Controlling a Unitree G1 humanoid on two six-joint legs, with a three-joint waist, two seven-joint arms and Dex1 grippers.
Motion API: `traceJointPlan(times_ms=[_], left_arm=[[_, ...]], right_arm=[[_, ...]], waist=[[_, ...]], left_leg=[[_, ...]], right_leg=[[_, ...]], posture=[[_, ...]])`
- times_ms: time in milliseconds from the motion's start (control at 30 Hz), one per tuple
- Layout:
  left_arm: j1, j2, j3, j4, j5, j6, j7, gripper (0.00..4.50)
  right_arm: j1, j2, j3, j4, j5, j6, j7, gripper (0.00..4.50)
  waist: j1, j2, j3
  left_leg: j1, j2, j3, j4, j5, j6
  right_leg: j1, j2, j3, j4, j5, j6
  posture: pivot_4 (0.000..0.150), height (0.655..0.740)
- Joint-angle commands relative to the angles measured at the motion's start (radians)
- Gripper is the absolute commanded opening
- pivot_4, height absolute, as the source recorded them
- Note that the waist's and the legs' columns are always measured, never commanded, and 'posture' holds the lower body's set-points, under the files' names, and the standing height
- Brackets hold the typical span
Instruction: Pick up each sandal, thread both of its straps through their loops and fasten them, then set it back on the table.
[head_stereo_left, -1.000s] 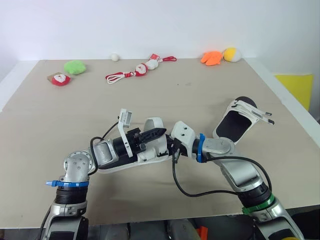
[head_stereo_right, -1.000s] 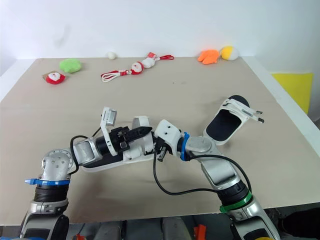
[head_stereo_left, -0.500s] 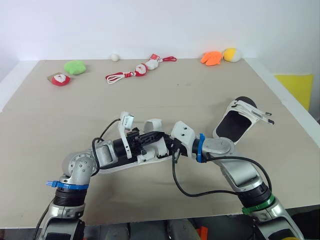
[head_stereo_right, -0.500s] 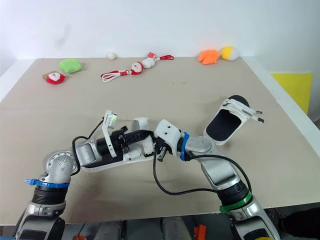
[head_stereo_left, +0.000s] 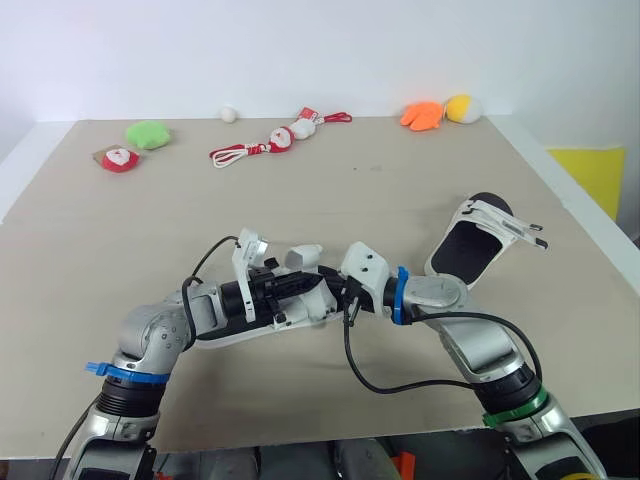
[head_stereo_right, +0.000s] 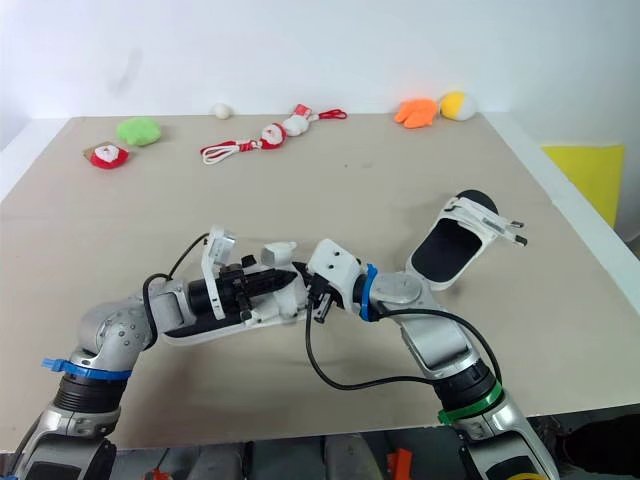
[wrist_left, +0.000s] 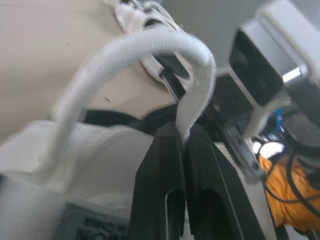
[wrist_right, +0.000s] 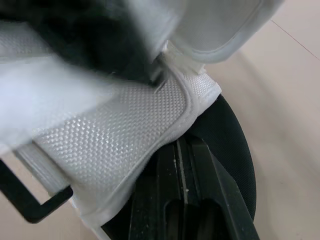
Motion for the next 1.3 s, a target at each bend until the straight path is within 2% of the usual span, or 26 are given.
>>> traceJointPlan(times_ms=[33,133,267,367,533,900,1300], left_arm=[[-0.017,-0.003,-0.025,0.014,0.059,-0.034,-0.008,0.13],[-0.040,-0.017,0.004,0.028,0.047,-0.027,-0.007,0.13],[-0.053,-0.052,0.073,0.003,-0.049,0.035,0.000,0.13],[-0.096,-0.084,0.189,0.002,-0.202,0.112,0.053,0.13],[-0.124,-0.090,0.249,0.004,-0.269,0.143,0.100,0.13],[-0.059,-0.068,0.153,-0.042,-0.201,0.133,0.088,0.13],[-0.070,-0.073,0.142,-0.003,-0.139,0.089,0.095,0.13]], right_arm=[[-0.003,0.005,0.013,0.023,-0.016,0.007,-0.014,0.00],[-0.004,0.005,0.015,0.024,-0.016,0.006,-0.013,0.00],[-0.004,0.004,0.015,0.024,-0.016,0.006,-0.013,0.00],[0.001,0.004,0.011,0.021,-0.013,0.008,-0.014,0.00],[0.001,0.007,0.014,0.020,-0.013,0.010,-0.015,0.00],[-0.001,0.008,0.015,0.021,-0.012,0.008,-0.015,0.00],[0.001,0.008,0.012,0.017,-0.013,0.011,-0.020,0.00]], waist=[[0.000,0.000,0.000],[0.001,0.000,0.000],[0.000,0.000,0.000],[0.000,0.000,0.000],[0.000,0.000,0.000],[0.000,0.000,0.001],[0.000,0.000,0.001]], left_leg=[[0.000,0.000,0.000,0.000,0.000,0.000],[0.000,0.000,0.000,0.000,0.000,0.000],[0.000,0.000,0.000,0.000,0.000,0.000],[-0.001,0.000,0.000,0.000,0.000,0.000],[-0.001,0.000,0.000,0.000,0.000,0.000],[-0.001,0.000,0.000,0.000,0.000,0.000],[-0.001,0.000,0.000,0.000,0.000,0.000]], right_leg=[[0.000,0.000,0.000,0.000,0.000,0.000],[0.000,0.000,0.000,0.000,0.000,0.000],[0.000,0.000,0.000,0.000,0.000,0.000],[0.000,0.000,0.000,0.000,0.000,0.000],[0.000,0.000,0.000,0.000,0.001,0.001],[0.000,0.000,0.000,0.000,0.001,0.001],[0.000,0.000,0.000,0.000,0.001,0.001]], posture=[[0.150,0.7400],[0.150,0.7400],[0.150,0.7400],[0.150,0.7400],[0.150,0.7400],[0.150,0.7400],[0.150,0.7400]])
